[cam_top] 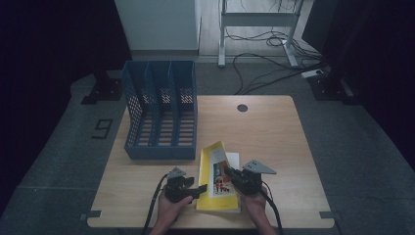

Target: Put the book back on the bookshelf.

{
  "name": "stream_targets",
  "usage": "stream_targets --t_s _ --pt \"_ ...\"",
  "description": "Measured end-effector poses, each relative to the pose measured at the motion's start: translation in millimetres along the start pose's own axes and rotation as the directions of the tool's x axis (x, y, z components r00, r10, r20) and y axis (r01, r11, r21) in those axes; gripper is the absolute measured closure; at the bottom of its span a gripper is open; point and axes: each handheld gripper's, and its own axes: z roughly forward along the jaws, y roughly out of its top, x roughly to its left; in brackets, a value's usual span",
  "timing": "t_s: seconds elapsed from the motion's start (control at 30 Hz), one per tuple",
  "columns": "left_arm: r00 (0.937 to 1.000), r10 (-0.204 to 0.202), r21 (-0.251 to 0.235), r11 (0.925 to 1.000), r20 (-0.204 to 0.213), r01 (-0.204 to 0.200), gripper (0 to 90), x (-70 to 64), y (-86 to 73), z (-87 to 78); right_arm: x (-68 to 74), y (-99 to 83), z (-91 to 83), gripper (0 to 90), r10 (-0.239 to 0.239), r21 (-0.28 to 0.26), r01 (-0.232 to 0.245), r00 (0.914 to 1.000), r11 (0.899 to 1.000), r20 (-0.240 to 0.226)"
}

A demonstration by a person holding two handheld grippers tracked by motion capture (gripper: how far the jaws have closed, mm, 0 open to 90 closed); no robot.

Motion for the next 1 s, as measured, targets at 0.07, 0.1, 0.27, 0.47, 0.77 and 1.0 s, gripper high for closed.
stream_targets --t_s 0.07,0.1,0.27,0.47,0.77,1.0 --pt "1.0000 -0.002 -0.005 1.0000 0.007 0.002 27.9 0.1 0.3 -0.4 1.6 1.6 -1.9 87.5 -0.006 -0.006 0.006 1.0000 1.000 -0.001" --pt "1.0000 -0.003 -0.007 1.0000 0.007 0.003 27.9 0.1 0.4 -0.7 1.9 2.0 -2.4 87.5 -0.009 -0.008 0.009 1.0000 1.000 -0.002" --pt "0.9996 -0.024 -0.014 0.9996 0.018 0.024 27.8 1.0 1.3 -2.1 3.2 3.7 -4.8 87.6 -0.011 -0.019 0.010 0.9999 1.000 -0.009" --pt "0.9990 -0.037 -0.015 0.9992 0.027 0.037 27.9 1.5 1.6 -2.4 5.1 5.8 -7.7 87.7 -0.015 -0.028 0.015 0.9998 1.000 -0.013" --pt "0.9983 -0.034 0.001 0.9994 0.047 0.034 27.9 -2.9 0.3 3.1 9.4 8.0 -10.5 87.7 -0.038 -0.041 0.037 0.9992 0.998 -0.013" --pt "0.9970 -0.038 0.012 0.9992 0.068 0.037 28.4 -6.2 -1.3 8.6 14.2 9.7 -13.4 87.8 -0.050 -0.052 0.049 0.9987 0.997 -0.013"
